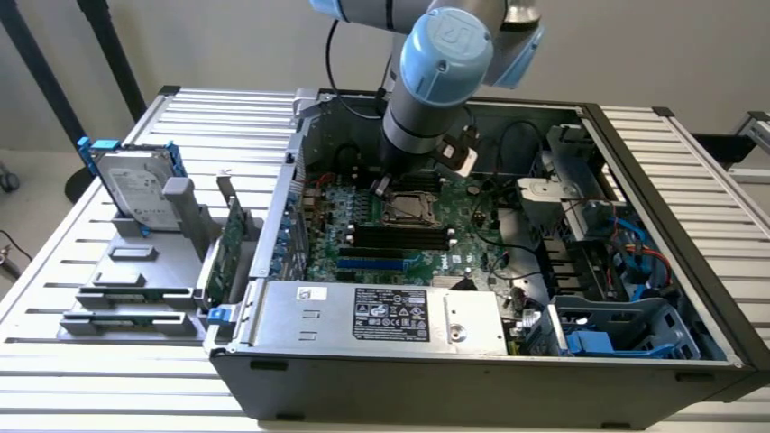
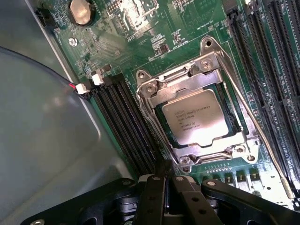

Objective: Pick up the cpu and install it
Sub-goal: 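Close the cpu cover, then install the first cpu locking lever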

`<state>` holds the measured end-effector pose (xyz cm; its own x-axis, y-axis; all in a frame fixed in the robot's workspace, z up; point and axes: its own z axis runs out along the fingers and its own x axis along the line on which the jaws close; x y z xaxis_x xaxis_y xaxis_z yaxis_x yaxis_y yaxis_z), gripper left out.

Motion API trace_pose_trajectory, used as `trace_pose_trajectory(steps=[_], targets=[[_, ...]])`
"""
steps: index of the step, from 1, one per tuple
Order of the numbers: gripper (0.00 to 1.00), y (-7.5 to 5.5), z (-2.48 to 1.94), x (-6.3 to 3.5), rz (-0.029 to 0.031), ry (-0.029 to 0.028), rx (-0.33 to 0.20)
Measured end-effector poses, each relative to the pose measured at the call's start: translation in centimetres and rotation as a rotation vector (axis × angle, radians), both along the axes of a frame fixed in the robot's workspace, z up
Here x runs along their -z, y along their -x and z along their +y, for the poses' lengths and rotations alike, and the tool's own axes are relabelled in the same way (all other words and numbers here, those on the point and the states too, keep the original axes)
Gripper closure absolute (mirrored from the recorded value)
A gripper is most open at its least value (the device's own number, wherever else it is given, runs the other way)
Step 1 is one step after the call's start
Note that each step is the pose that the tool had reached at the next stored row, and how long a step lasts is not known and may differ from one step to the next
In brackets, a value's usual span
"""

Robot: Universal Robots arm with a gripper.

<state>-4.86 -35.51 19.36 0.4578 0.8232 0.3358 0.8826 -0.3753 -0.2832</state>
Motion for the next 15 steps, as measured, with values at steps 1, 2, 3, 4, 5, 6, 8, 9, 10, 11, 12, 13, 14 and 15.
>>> trace_pose_trajectory(steps=[1, 2, 3, 4, 5, 6, 8, 9, 10, 11, 12, 13, 14, 15], targets=[[0.89, 0.00, 0.00, 0.00, 0.0000, 0.0000, 0.000], [0.89, 0.00, 0.00, 0.00, 0.0000, 0.0000, 0.000], [0.89, 0.00, 0.00, 0.00, 0.0000, 0.0000, 0.000], [0.89, 0.00, 0.00, 0.00, 0.0000, 0.0000, 0.000], [0.89, 0.00, 0.00, 0.00, 0.0000, 0.0000, 0.000], [0.89, 0.00, 0.00, 0.00, 0.0000, 0.0000, 0.000], [0.89, 0.00, 0.00, 0.00, 0.0000, 0.0000, 0.000], [0.89, 0.00, 0.00, 0.00, 0.0000, 0.0000, 0.000], [0.89, 0.00, 0.00, 0.00, -0.0001, -0.0001, 0.000], [0.89, 0.00, 0.00, 0.00, 0.0000, -0.0001, 0.000], [0.89, 0.00, 0.00, 0.00, 0.0000, 0.0000, 0.000], [0.89, 0.00, 0.00, 0.00, -0.0001, 0.0000, 0.000], [0.89, 0.00, 0.00, 0.00, 0.0000, 0.0000, 0.000], [0.89, 0.00, 0.00, 0.00, 0.0000, 0.0000, 0.000]])
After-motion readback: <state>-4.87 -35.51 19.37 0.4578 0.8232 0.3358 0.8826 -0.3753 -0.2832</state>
